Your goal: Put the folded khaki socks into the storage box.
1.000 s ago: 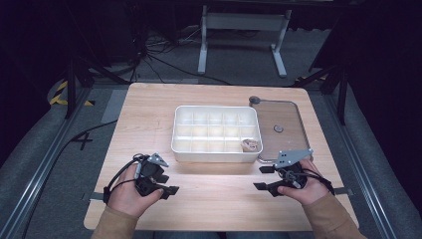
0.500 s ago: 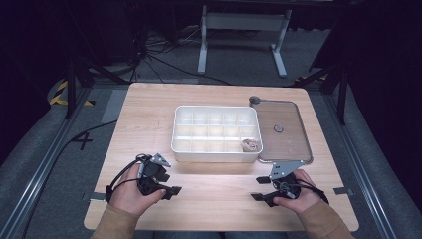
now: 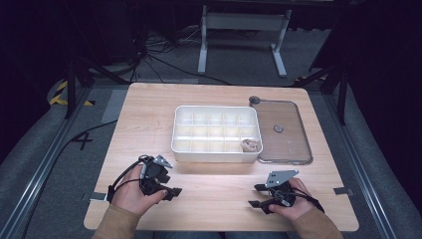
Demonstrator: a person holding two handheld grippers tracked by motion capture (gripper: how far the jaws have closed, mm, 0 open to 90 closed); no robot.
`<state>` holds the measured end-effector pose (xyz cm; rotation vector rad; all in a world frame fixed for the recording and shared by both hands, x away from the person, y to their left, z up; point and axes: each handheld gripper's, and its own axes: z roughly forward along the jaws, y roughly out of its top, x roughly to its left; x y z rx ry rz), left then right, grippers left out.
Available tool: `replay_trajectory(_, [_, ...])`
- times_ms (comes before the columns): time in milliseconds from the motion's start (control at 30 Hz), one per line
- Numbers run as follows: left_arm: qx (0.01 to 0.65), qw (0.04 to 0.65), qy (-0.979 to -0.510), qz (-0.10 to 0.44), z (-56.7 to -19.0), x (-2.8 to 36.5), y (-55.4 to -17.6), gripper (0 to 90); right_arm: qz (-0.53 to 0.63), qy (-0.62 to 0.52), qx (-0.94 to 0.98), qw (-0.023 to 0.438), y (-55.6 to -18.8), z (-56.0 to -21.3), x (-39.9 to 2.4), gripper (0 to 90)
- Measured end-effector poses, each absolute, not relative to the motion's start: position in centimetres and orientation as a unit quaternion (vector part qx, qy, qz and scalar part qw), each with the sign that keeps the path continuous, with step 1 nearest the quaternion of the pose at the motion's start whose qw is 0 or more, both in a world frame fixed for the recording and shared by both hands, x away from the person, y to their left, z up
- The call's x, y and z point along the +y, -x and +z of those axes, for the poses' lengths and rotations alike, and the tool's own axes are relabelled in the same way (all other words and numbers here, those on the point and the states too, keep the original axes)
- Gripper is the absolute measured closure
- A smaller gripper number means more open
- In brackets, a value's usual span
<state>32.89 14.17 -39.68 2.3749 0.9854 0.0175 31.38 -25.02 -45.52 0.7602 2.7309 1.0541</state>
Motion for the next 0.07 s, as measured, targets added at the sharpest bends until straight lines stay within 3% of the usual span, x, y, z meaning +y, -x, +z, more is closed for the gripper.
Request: replay_trajectory(67, [0.364, 0.292, -0.884, 0.028, -39.94, 14.28, -33.09, 39.0, 0.346, -0.254, 0.901, 0.062, -31.47, -45.6, -25.14, 38.1])
